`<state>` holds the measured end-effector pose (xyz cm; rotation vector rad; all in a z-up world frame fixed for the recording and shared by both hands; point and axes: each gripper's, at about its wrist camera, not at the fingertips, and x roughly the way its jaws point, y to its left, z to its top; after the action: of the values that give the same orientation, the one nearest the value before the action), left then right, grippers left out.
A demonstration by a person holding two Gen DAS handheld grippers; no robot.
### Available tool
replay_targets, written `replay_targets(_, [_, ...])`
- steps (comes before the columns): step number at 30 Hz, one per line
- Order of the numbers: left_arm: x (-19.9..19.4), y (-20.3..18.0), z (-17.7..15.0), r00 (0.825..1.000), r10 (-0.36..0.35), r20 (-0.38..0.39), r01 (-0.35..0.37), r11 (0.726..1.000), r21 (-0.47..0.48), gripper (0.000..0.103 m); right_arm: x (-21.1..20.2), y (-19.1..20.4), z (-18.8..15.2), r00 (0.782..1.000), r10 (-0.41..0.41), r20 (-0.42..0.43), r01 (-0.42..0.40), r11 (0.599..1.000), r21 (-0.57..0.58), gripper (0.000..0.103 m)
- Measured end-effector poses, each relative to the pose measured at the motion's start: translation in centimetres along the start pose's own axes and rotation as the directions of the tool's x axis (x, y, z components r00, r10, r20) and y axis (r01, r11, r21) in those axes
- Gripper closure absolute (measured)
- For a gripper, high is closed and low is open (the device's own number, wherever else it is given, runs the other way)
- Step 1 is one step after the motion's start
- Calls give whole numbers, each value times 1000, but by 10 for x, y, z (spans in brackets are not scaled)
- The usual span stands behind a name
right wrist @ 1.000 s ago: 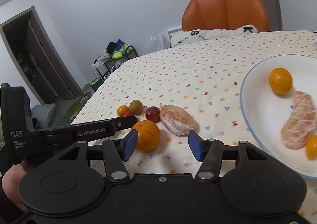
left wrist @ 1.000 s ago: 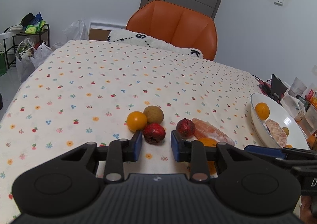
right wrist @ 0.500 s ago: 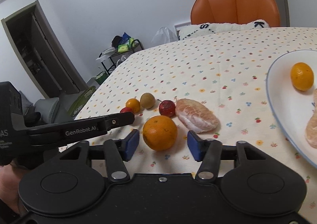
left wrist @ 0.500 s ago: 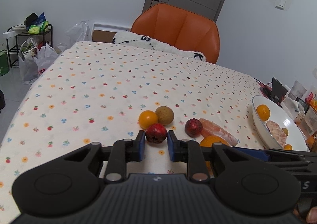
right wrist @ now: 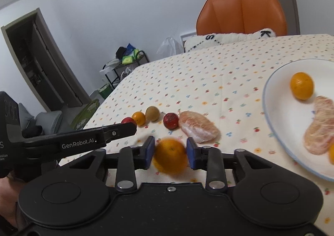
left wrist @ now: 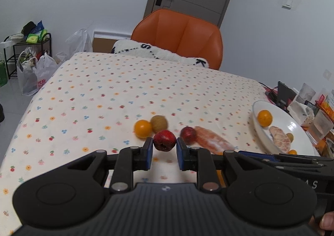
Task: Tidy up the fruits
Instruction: 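Close the right gripper on the large orange and lift it while the left holds the plum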
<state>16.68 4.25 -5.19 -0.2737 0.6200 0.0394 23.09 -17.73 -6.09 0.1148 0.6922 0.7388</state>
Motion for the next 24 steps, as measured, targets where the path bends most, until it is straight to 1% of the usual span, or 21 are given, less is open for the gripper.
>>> replay_targets(1, [-1,-3,0,1000,-3,1,3,1000,5,81,-4,-3,1,1000,5,5,-5,1000,10,95])
replay_targets(4, [-4,-13,1,1000,-11,5,11,1000,19,81,-13,-9,1,1000,-13,25,13,1000,20,95])
replay_targets(10, [-10,-24,3,1000,-15,23,14,1000,28,81,-22,-16,-5,1000,-20,14,20,999,39,92])
replay_targets(12, [-13,-24,3,1000,-12,29,11,1000,28,81,-22,-15,-7,1000,-6,6,6,999,40,81])
replay_targets(13, [-15,-23,2,1000,-8,29,7,1000,27,81,-21,-14,-7,1000,-2,5,2,999,41,72])
replay_targets(14, [-16,-21,2,1000,-4,28,3,1000,25,81,-20,-13,-8,1000,-3,8,2,999,40,66])
replay_targets(15, [-17,-19,1,1000,1,25,-1,1000,23,81,-18,-11,-8,1000,-3,7,3,999,39,63])
replay_targets(17, [-18,-15,0,1000,10,22,-10,1000,22,81,-14,-9,-9,1000,-1,1,1,999,41,54])
replay_targets(22, [-22,-4,0,999,29,22,-29,999,13,81,5,-1,-12,999,11,-34,-10,999,33,51])
replay_targets(24, [-23,-1,0,999,35,22,-35,999,10,81,12,2,-15,998,20,-54,-19,1000,24,51])
